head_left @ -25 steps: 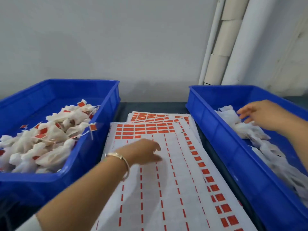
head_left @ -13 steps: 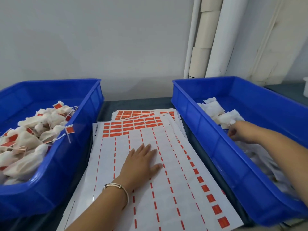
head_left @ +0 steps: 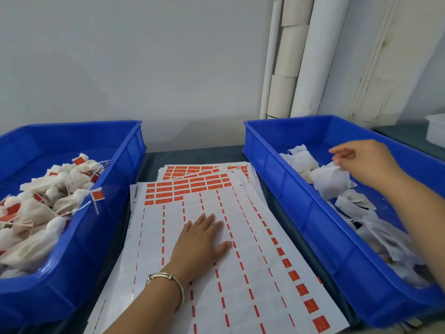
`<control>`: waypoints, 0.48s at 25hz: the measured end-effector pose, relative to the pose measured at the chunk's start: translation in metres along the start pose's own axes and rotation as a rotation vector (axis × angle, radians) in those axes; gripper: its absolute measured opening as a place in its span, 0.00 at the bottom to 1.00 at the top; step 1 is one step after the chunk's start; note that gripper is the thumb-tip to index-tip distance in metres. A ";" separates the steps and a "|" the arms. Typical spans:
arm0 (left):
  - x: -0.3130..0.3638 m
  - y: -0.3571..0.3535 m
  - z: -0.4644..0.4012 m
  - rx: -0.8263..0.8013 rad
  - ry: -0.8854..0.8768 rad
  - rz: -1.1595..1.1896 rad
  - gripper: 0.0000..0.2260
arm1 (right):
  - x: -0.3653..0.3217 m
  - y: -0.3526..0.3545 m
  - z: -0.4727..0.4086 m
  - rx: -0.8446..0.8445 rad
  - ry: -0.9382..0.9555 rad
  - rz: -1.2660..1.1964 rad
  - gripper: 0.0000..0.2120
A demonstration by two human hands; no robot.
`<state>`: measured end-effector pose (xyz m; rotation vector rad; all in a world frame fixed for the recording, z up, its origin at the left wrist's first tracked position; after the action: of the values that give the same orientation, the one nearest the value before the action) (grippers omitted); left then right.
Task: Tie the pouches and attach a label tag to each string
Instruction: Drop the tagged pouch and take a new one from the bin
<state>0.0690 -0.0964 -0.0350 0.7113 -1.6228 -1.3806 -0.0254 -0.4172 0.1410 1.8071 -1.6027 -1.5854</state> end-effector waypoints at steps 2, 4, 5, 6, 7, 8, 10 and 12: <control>-0.002 0.000 -0.001 0.003 -0.004 0.000 0.30 | -0.023 0.008 -0.002 0.102 0.065 -0.079 0.12; -0.002 0.000 -0.002 -0.020 -0.009 -0.019 0.30 | -0.051 0.012 -0.003 0.153 0.139 -0.173 0.11; -0.002 0.000 -0.002 -0.047 -0.008 -0.025 0.30 | -0.068 0.011 -0.003 0.159 0.178 -0.215 0.11; -0.001 0.003 -0.002 -0.081 -0.007 -0.032 0.30 | -0.085 0.008 -0.002 0.155 0.215 -0.250 0.12; 0.001 0.008 -0.003 -0.108 -0.002 -0.028 0.30 | -0.101 0.004 -0.001 0.143 0.249 -0.278 0.12; 0.003 0.016 -0.005 -0.136 0.010 -0.001 0.30 | -0.117 -0.002 0.000 0.125 0.278 -0.300 0.13; 0.006 0.037 -0.011 -0.208 0.069 0.246 0.34 | -0.146 -0.019 0.006 0.077 0.315 -0.347 0.13; 0.010 0.060 -0.012 -0.213 0.074 0.641 0.38 | -0.166 -0.043 0.015 0.011 0.329 -0.406 0.12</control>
<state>0.0813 -0.0968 0.0262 0.0896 -1.4398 -1.0143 0.0194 -0.2584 0.1921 2.3648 -1.1526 -1.3226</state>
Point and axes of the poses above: each hand's wrist, its own z-axis away from the middle knuckle, its own y-axis out of the back of the hand, x = y × z, the point moved 3 cm from there along -z, towards the middle knuckle, and after that the axes turned 10 degrees about y, right-handed, at the moved point
